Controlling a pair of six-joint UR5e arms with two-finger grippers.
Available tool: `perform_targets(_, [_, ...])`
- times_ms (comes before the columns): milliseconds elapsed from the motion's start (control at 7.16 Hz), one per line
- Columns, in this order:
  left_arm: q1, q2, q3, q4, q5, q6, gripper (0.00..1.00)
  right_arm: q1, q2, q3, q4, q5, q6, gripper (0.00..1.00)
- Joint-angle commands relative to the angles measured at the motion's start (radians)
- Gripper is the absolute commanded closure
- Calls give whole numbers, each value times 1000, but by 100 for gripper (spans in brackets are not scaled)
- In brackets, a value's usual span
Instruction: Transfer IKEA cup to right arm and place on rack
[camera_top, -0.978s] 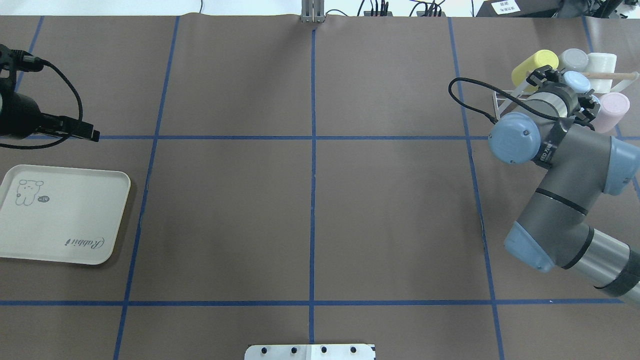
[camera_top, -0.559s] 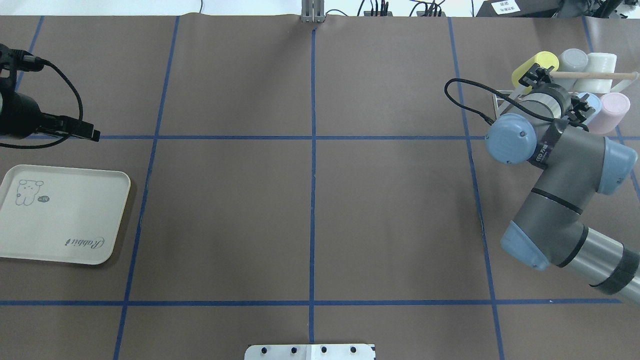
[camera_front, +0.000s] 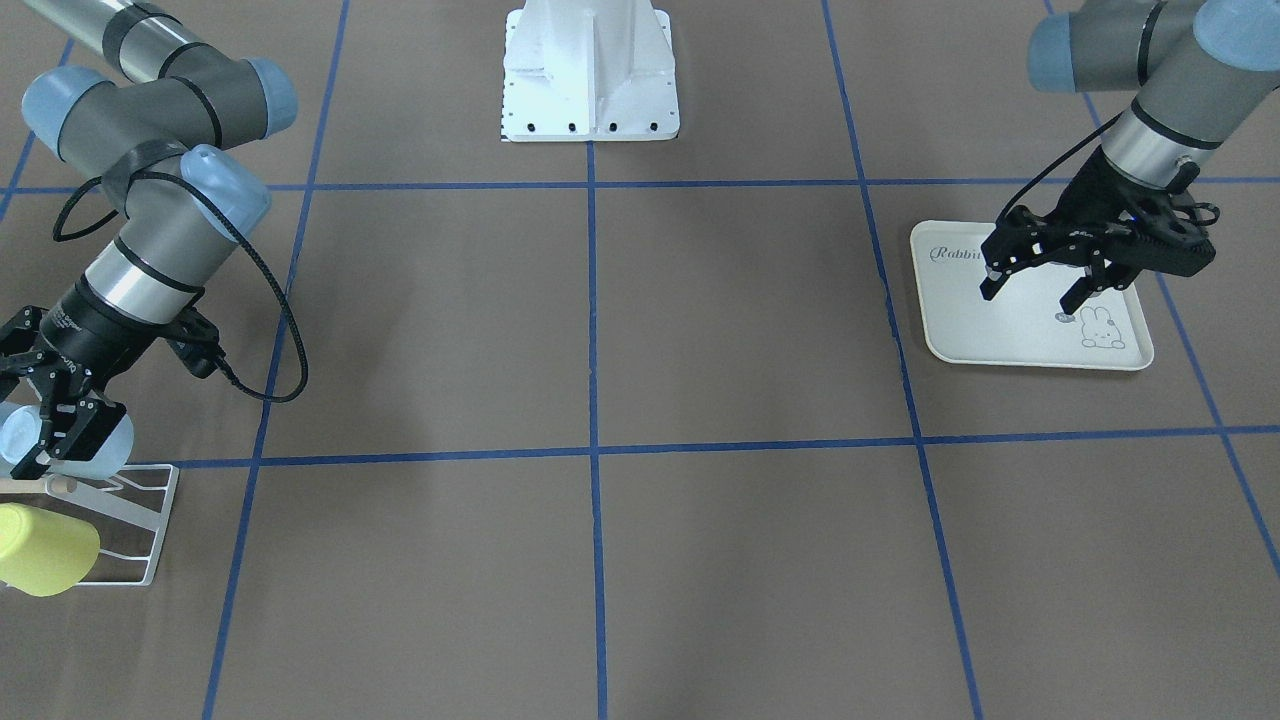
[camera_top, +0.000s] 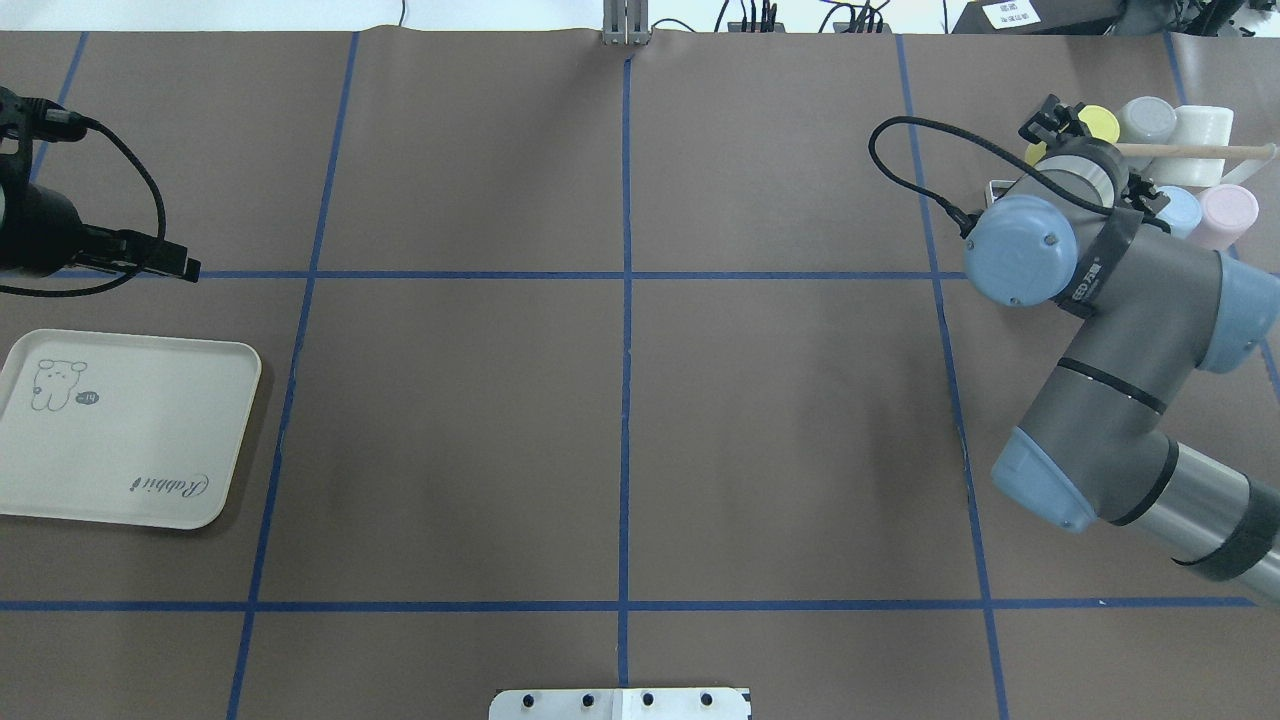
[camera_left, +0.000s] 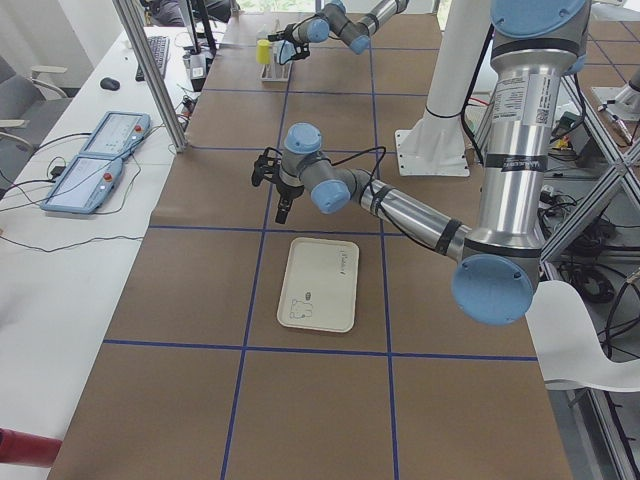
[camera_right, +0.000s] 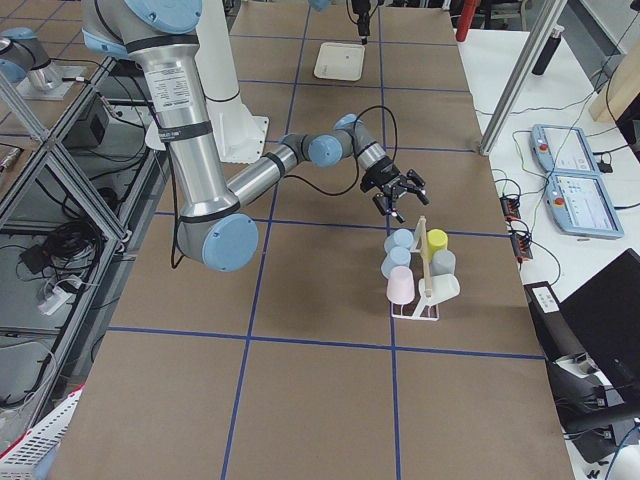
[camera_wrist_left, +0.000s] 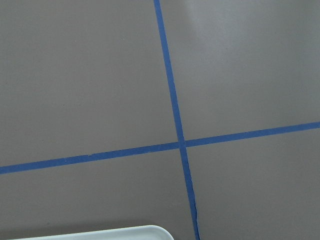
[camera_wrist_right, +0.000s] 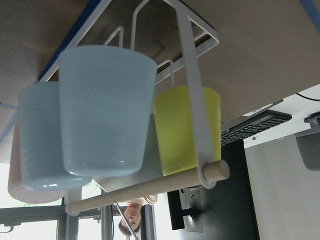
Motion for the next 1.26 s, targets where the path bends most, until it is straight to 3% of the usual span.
perform_targets(0, [-13, 8, -6, 1, -2, 23, 0, 113, 13, 100, 1, 220, 69, 1])
perform_targets(419, [-150, 42, -21, 151, -3, 342, 0, 191, 11, 141, 1, 552, 556, 1])
perform_targets(698, [-261, 95, -21, 269, -6, 635, 0, 323, 10, 136, 1, 895, 802, 1])
perform_targets(838, [-346, 124, -13, 291, -11, 729, 0, 331, 10, 135, 1, 925, 885, 1])
perform_targets(1117, [-487, 189, 0, 410, -151, 873, 0, 363, 10, 135, 2, 994, 992, 1])
